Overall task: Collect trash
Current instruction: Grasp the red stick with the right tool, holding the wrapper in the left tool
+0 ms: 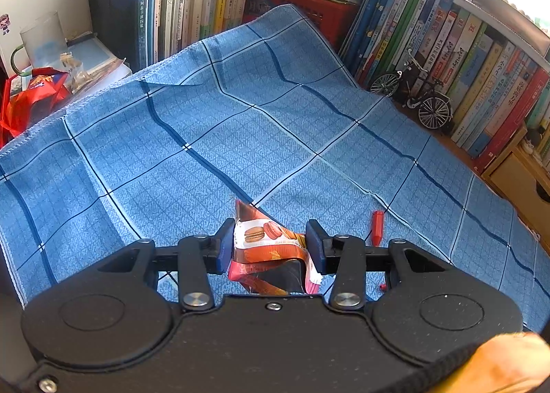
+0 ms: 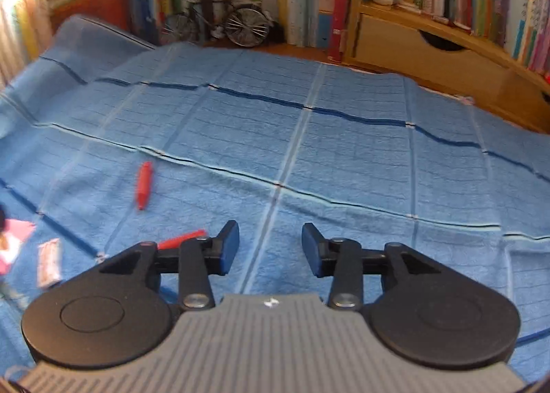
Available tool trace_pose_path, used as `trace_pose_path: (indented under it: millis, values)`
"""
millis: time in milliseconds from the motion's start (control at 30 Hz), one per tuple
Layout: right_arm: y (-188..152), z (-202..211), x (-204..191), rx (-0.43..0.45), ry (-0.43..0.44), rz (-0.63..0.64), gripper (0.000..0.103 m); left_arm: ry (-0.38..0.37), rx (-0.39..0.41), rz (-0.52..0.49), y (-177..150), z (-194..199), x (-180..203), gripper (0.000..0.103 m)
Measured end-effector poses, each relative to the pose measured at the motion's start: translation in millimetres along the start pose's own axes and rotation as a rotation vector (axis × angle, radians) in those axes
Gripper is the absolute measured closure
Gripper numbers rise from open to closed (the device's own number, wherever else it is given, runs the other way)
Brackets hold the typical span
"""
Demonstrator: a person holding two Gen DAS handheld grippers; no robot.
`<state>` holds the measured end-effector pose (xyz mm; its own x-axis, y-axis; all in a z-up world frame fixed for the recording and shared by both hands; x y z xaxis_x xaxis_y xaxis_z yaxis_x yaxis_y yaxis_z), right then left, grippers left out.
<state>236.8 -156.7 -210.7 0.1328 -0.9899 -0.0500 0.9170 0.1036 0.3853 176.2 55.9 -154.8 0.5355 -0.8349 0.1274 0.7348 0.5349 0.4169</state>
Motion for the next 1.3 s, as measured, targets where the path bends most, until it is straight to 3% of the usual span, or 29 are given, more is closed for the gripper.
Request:
trace_pose_path:
  millis: [200,333,600,667,800,1300]
  values:
    - [-13,10,-24,0.043,0.077,0.124,0.035,0.01,-0.015,0.008,-4,-5,-1,0.061]
    - [-12,4,-46,0.046,0.079,0.249,0.029,0.016,-0.02,0.008,-8,-8,-2,0.061]
    - [-7,-3,-60,0.034,0.077,0.267,0.029,0.016,-0.025,0.016,-10,-9,-3,0.061]
    - [-8,-4,-60,0.027,0.077,0.265,0.029,0.015,-0.024,0.016,-9,-9,-4,0.061]
    - [-6,-4,-58,0.022,0.085,0.256,0.052,0.012,-0.023,0.015,-9,-7,-3,0.061]
    - [-12,25,-45,0.048,0.09,0.227,0.053,0.002,-0.027,-0.019,-22,13,4,0.061]
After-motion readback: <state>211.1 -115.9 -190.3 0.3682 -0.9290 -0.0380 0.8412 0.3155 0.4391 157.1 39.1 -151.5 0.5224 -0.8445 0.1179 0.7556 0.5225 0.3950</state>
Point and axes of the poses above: each gripper's, at about its wrist camera, not at the fingertips, and z roughly against the way its jaws point, x to its right, y to its top, the point moved 8 cm from there along -z, roughly the way its jaws point, and after that the axes turned 11 degrees about -x, right-handed, at the moved point
